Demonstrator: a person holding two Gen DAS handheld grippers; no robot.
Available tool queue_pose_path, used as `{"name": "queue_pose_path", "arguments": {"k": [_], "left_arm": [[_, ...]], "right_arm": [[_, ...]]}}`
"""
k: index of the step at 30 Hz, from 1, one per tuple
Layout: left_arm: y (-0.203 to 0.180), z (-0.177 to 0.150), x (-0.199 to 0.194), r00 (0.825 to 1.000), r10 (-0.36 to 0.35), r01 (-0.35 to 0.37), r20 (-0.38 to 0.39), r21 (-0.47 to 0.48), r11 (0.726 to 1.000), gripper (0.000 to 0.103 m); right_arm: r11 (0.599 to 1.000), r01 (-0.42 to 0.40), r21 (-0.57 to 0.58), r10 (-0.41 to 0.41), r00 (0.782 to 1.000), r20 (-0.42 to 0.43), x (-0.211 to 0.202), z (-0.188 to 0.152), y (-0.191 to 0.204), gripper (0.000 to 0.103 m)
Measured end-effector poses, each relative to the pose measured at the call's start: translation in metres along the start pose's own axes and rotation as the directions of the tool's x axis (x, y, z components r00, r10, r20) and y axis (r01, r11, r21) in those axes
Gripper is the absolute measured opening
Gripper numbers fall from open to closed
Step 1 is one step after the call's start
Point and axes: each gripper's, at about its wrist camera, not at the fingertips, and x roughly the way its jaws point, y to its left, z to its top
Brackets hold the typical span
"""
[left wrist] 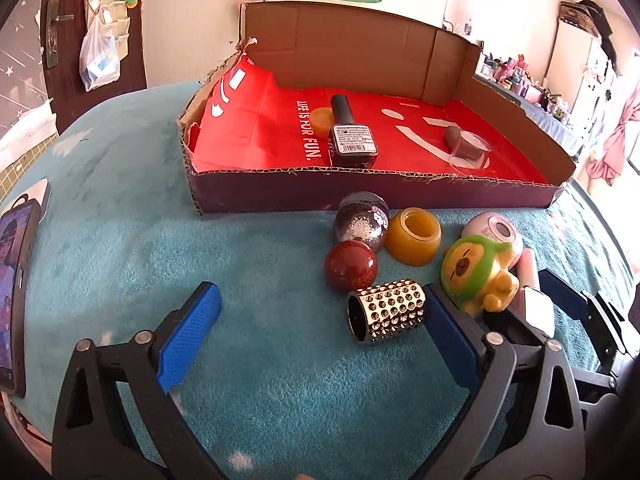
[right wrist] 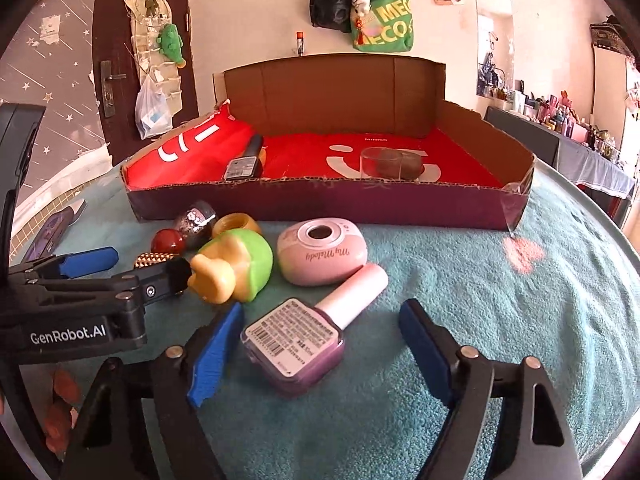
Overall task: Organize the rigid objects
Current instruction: 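Grasp the studded silver cylinder with the left tool while the right tool grasps the pink-capped nail polish, then lift the cylinder and nail polish and carry both into the red box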
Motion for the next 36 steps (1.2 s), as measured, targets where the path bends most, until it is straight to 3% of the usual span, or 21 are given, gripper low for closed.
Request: {"name": "queue_pose_path", "arguments": {"k": [5,7,11,23,36], "left_arm": [[-0.006,0.001,-0.002,1.0,-0.028,0.028,0.003,0.021,0.999,0.063],[-0.009,0.0,-0.003,0.999,-0.038,0.038,0.003,0.031,0.999,0.057],[-0.008,-0.003,-0.007,0.998,-0.059,0.059,0.002,0.029,0.998,0.037],[-0.005,-0.006,-0.013,0.998,-0.069,0.069,0.006,0.012,0.998,0.036],[-0.01,-0.002,-0.041,0.992,-0.113,0.112,0.052,0.025,0.993,0.036]], "right_arm": [[1.0,-0.003,0.007,0.003,1.0,0.006,-0.003,-0.001,-0.006,0.054],[1.0,-0.01,0.017,0.01,1.0,0.005,-0.005,-0.002,-0.01,0.048],[0.999,-0.018,0.037,0.018,1.0,0.01,-0.011,-0.005,-0.02,0.046],[0.998,0.011,0.06,-0.014,0.999,0.046,-0.003,-0.004,-0.022,0.045],[0.993,-0.08,0.092,0.073,0.995,0.071,-0.031,0.005,-0.032,0.045]]}}
